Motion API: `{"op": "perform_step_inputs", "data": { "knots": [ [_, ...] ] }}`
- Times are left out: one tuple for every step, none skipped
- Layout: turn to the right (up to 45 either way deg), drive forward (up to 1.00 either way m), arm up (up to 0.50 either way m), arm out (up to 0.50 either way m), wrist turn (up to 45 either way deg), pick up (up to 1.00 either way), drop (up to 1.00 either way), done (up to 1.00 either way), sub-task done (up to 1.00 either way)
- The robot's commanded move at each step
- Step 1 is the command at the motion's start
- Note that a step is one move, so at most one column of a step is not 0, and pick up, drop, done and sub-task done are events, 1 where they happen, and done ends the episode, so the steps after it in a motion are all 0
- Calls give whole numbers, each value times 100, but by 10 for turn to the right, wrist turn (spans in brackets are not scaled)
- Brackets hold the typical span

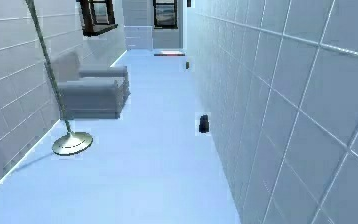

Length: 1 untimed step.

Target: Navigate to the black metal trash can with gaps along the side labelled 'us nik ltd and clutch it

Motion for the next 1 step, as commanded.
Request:
{"op": "perform_step_inputs", "data": {
  "knots": [
    [0, 100, 0, 0, 0, 0, 0, 0, 0]
  ]
}}
